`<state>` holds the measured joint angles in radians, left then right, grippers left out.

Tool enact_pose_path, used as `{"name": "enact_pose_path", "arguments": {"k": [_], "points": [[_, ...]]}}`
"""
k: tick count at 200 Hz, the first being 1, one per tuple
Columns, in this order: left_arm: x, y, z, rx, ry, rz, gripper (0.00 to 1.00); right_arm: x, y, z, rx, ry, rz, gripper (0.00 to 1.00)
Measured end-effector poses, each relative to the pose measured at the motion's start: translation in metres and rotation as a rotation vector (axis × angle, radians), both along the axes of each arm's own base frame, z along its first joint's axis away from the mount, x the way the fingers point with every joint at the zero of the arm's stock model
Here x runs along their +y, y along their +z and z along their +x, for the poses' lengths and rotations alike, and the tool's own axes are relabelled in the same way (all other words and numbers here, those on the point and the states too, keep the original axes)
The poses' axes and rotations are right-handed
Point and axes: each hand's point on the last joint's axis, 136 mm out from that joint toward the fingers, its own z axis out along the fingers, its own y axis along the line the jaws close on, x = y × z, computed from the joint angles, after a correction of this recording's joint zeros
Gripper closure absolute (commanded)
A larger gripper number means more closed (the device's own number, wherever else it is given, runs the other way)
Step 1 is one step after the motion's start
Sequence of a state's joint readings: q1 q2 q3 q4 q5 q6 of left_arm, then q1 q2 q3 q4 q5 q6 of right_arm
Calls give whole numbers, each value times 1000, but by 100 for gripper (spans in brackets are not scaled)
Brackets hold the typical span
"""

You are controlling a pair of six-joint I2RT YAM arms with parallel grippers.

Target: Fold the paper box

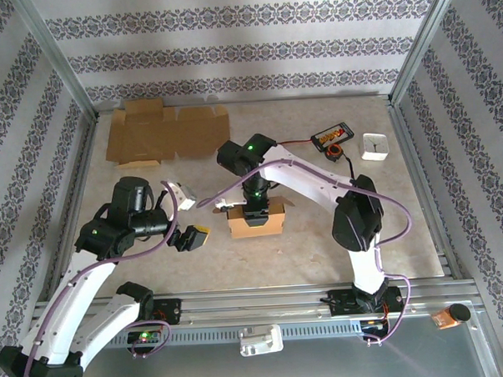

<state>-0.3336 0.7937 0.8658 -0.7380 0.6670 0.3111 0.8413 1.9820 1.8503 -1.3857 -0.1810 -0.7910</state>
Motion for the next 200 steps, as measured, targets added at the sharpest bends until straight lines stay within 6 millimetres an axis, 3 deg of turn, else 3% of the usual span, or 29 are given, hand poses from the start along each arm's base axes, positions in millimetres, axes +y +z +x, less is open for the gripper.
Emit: {"name": "enact_pose_path", "arguments": {"k": [56,89,115,141,164,200], "points": [[-2,-2,0,11,-10,-7,0,9,-15,7,-6,-3,12,41],[-2,-2,0,13,-8,-8,0,11,-16,11,-14,-10,23,23],[-2,-2,0,14,-7,-9,0,13,-11,15,-25,-19,58,20],[-2,-1,1,13,-6,-11,0,14,9,19,-57,-43,140,18],[-3,1,2,12,2,-20,0,12,41,21,-103,-91,257,16],[-5,12,14,25,75,-88,8,-8,88,28,-180,-350,468,16]]}}
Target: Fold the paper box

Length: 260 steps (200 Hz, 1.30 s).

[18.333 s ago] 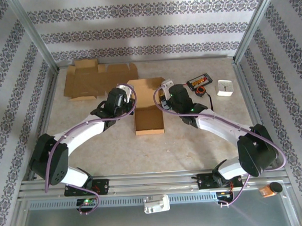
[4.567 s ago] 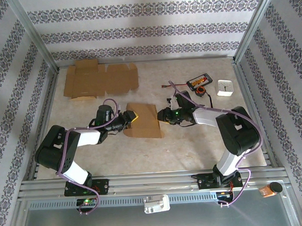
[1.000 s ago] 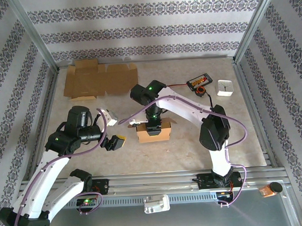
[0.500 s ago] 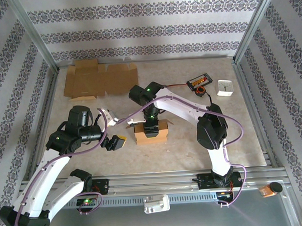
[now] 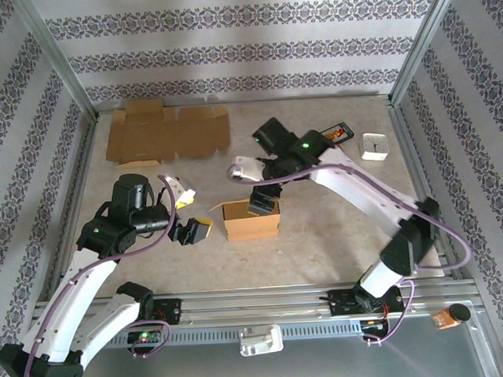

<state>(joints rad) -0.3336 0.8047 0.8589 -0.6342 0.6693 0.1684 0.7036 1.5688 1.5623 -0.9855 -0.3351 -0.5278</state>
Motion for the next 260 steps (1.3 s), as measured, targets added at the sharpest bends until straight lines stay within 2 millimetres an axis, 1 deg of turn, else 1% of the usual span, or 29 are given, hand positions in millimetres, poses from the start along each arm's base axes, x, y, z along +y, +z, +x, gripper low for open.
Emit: {"name": "enact_pose_path", "arguments": {"k": [9,21,41,57,77,89,105,122,147,170,200,227,260], "points": [[-1,3,6,11,33,-25,12,-7,8,3,8,-103,61,16],[-1,4,13,50,82,-61,15,-19,16,9,30,-244,133,19],[-4,1,24,132,144,-105,17,-42,21,17,96,-471,237,23],[-6,-6,28,202,174,-123,16,-60,19,18,156,-606,297,25],[-8,-12,30,254,185,-135,16,-76,12,13,221,-694,341,28],[-9,-14,30,268,184,-135,15,-78,5,7,263,-704,347,30],[-11,-15,30,278,178,-138,14,-74,-7,-1,329,-695,342,34],[-12,-13,32,268,170,-144,14,-71,-18,-4,378,-690,328,40],[-15,-13,31,252,156,-134,15,-68,-30,-5,415,-687,306,53],[-18,-16,30,231,137,-108,17,-65,-33,-6,428,-676,300,62],[-22,-17,27,192,104,-74,17,-65,-34,-7,421,-663,295,66],[-26,-20,27,167,88,-48,19,-65,-36,-10,419,-656,290,69],[-31,-32,31,171,89,0,20,-64,-35,-13,414,-648,290,74]]}}
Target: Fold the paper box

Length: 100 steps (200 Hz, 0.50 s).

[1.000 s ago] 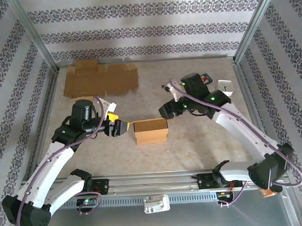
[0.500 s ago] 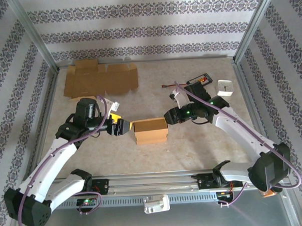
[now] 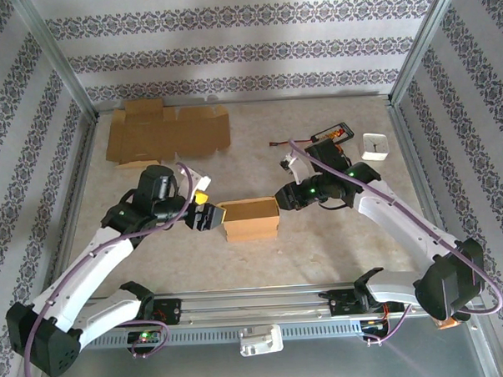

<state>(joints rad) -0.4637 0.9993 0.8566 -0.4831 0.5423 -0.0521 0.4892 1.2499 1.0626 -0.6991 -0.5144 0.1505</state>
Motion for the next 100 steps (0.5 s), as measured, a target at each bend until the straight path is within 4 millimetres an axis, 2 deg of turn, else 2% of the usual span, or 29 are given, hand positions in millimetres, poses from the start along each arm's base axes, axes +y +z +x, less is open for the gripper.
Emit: {"name": "enact_pose_path", "arguments": {"k": [33,82,100], "points": [[-2,-11,4,-14,8,63,30,0,1,-1,-10,0,-4,79],[3,-11,12,-50,45,112,56,0,1,-1,-19,-1,-12,82],[6,-13,16,-59,64,134,61,0,2,-2,-22,1,-14,82]]}}
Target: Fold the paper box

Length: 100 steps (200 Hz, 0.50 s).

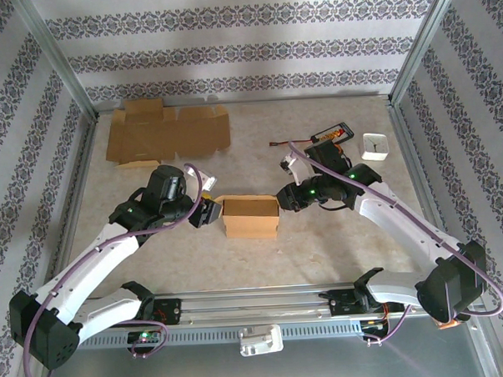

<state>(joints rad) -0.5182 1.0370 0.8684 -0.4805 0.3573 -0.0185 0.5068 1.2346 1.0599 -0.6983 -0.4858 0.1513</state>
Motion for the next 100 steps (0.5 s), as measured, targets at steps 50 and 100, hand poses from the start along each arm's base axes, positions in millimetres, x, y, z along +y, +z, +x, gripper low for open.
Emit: {"name": "enact_pose_path", "arguments": {"k": [50,100], "points": [[0,0,10,-22,27,5,77,3,0,-3,-6,9,-5,83],[-2,-1,16,-25,30,5,90,3,1,0,-1,-20,-6,83]]}}
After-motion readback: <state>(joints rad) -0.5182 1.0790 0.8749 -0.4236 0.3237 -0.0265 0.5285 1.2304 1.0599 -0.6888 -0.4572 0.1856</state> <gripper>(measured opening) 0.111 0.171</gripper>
